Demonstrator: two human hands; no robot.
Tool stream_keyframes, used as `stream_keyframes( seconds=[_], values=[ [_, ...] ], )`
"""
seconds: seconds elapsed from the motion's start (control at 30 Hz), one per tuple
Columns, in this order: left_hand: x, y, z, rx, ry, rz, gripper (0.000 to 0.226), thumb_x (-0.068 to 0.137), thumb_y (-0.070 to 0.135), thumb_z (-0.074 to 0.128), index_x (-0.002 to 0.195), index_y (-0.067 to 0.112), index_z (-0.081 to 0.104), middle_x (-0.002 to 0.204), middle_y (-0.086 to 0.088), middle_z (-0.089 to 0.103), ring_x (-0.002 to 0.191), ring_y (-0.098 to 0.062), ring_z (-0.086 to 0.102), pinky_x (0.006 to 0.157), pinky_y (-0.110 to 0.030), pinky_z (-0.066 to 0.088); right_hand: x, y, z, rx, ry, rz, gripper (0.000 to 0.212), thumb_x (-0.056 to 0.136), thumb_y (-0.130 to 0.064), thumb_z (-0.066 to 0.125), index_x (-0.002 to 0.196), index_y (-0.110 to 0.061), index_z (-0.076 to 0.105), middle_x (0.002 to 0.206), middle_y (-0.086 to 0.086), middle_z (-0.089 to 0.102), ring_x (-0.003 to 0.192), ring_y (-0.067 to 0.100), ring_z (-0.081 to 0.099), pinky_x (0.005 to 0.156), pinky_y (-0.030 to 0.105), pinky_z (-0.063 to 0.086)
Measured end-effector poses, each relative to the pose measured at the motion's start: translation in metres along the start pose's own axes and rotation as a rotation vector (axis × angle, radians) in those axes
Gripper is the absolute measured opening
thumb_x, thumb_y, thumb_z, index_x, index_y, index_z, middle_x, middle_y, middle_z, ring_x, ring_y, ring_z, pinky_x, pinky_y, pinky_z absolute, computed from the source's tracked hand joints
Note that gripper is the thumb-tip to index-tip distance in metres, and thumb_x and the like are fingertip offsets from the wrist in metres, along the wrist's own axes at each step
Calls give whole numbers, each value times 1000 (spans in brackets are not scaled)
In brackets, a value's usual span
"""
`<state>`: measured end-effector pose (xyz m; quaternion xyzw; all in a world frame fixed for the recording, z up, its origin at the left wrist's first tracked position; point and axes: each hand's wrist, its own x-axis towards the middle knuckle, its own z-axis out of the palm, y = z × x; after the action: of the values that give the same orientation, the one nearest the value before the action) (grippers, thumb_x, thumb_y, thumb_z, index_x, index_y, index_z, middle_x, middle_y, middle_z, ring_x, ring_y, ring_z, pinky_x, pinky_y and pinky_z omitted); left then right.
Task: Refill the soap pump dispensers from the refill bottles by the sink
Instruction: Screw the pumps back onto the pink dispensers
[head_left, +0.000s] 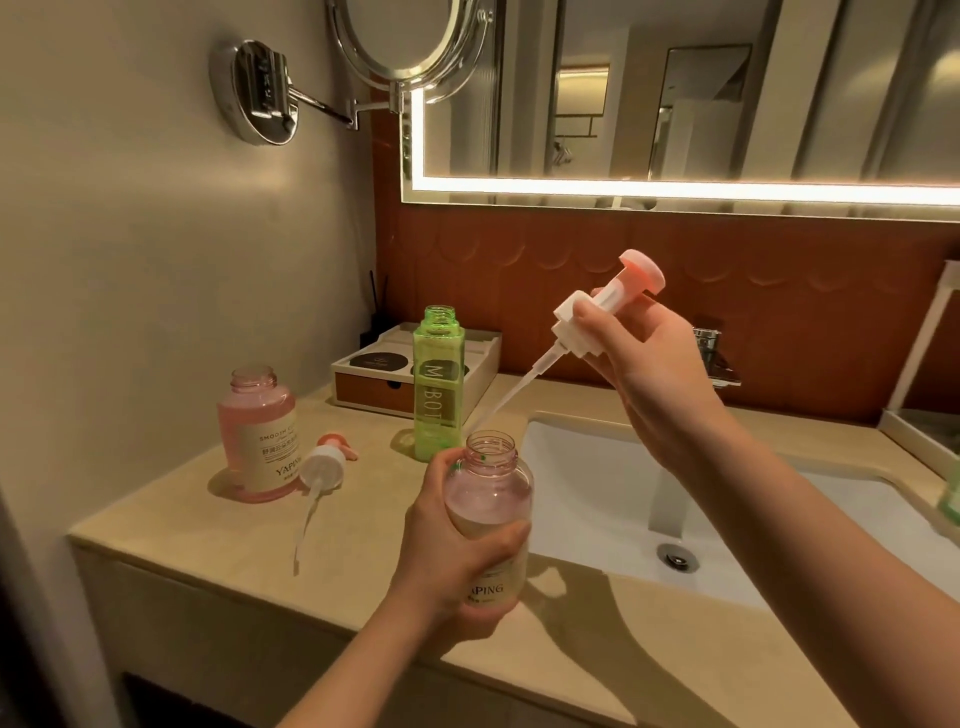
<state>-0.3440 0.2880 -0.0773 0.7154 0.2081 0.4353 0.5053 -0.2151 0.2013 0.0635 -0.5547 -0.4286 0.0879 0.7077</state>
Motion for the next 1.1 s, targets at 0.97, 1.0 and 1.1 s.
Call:
stream_keyframes(
  seconds=[0.97, 1.0, 1.1],
  values=[
    [-1, -6, 10, 1, 47, -6, 78, 55, 24, 79, 123, 28, 41, 112, 13, 59, 106, -6, 56, 81, -17, 44, -15, 10, 12, -436, -588, -67, 38, 76, -29, 72, 112, -23, 62, 105, -12, 65, 98, 1, 60, 80, 16, 48],
    [0, -6, 10, 1, 46, -9, 79, 53, 26, 77, 124, 27, 41, 113, 12, 59, 106, -7, 56, 83, -19, 45, -15, 10, 11, -428, -596, -66, 37, 76, -28, 72, 112, -23, 63, 107, -10, 66, 99, 3, 61, 82, 18, 49],
    [-1, -6, 10, 8, 42, -7, 82, 51, 28, 76, 125, 25, 40, 114, 9, 59, 108, -11, 56, 88, -25, 47, -13, 8, 10, -402, -626, -51, 36, 78, -23, 71, 113, -21, 63, 110, -5, 67, 100, 6, 63, 85, 22, 52]
  ],
)
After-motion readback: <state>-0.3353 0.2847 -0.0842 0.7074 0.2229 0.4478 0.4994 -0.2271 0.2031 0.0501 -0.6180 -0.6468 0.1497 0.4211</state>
